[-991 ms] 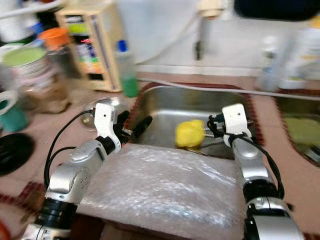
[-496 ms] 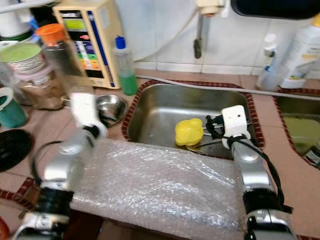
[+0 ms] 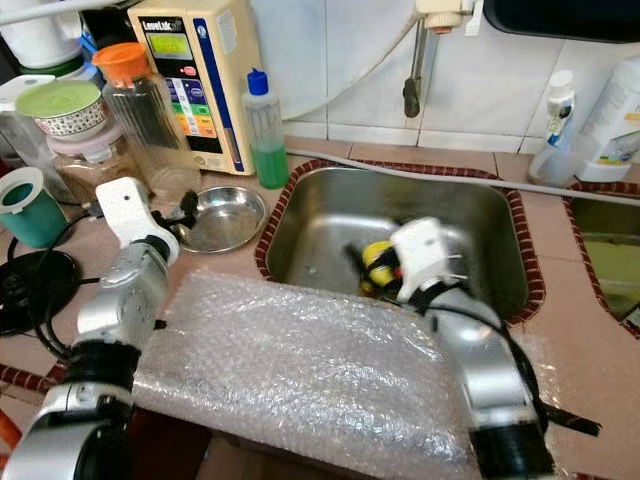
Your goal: Kitchen organization
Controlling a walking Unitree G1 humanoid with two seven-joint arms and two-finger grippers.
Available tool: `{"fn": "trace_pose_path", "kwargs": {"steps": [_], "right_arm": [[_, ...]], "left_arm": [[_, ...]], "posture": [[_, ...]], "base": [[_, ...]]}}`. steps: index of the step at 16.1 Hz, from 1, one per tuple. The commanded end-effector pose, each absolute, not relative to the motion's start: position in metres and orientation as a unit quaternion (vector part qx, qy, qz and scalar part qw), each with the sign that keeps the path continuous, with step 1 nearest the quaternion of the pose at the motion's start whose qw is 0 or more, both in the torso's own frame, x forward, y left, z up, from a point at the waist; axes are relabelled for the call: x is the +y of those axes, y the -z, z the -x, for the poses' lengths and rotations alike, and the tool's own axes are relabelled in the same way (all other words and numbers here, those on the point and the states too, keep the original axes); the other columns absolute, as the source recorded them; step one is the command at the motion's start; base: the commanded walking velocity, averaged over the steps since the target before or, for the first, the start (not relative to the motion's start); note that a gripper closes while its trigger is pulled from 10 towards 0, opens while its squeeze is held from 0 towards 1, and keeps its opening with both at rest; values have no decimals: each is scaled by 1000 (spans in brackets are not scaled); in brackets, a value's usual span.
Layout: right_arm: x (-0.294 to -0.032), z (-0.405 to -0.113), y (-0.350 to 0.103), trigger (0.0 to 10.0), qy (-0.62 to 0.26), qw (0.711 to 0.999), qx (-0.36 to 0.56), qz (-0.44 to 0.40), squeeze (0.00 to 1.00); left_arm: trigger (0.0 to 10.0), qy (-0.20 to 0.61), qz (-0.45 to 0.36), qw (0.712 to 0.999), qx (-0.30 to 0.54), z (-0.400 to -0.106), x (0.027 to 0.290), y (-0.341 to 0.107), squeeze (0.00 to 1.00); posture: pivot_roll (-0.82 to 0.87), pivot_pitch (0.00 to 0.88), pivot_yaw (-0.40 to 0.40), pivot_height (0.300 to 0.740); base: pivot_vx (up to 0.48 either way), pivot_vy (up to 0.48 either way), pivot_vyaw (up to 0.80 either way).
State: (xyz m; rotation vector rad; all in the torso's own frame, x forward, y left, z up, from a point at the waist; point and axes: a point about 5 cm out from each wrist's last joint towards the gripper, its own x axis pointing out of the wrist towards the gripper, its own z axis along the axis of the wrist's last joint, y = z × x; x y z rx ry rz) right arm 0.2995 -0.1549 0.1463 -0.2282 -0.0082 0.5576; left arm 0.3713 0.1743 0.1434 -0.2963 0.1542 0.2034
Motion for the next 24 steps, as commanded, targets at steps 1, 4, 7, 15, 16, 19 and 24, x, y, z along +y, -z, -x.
{"fn": "trace_pose_path", "kwargs": {"steps": [1, 4, 7, 15, 16, 19, 24], "right_arm": [[-137, -287, -153, 10000, -338, 935, -7, 103, 0], [-132, -278, -152, 10000, -366, 925, 9, 103, 0], [-132, -276, -152, 10000, -367, 924, 17, 109, 0], [-133, -274, -150, 10000, -366, 922, 34, 122, 0], [-132, -274, -151, 10000, -369, 921, 36, 121, 0], [-128, -267, -150, 10000, -401, 909, 43, 103, 0], [-131, -267, -151, 10000, -399, 910, 45, 102, 0]], "left_arm": [[10000, -132, 169, 969, 122, -373, 182, -131, 0], [10000, -139, 190, 958, 165, -376, 182, -121, 0], [10000, -120, 192, 958, 177, -381, 180, -121, 0], [0, -76, 159, 957, 229, -385, 179, -117, 0], [0, -73, 157, 956, 238, -384, 179, -115, 0], [0, -64, 139, 958, 241, -382, 180, -111, 0], [0, -86, 125, 962, 229, -383, 193, -114, 0]], "posture": [[-28, 0, 110, 740], [-33, 0, 113, 740], [-37, 0, 116, 740], [-39, 0, 119, 740], [-35, 0, 119, 740], [-35, 0, 119, 740], [-35, 0, 122, 740]], "base": [[0, 0, 0], [0, 0, 0], [0, 0, 0], [0, 0, 0], [0, 0, 0], [0, 0, 0], [0, 0, 0]]}}
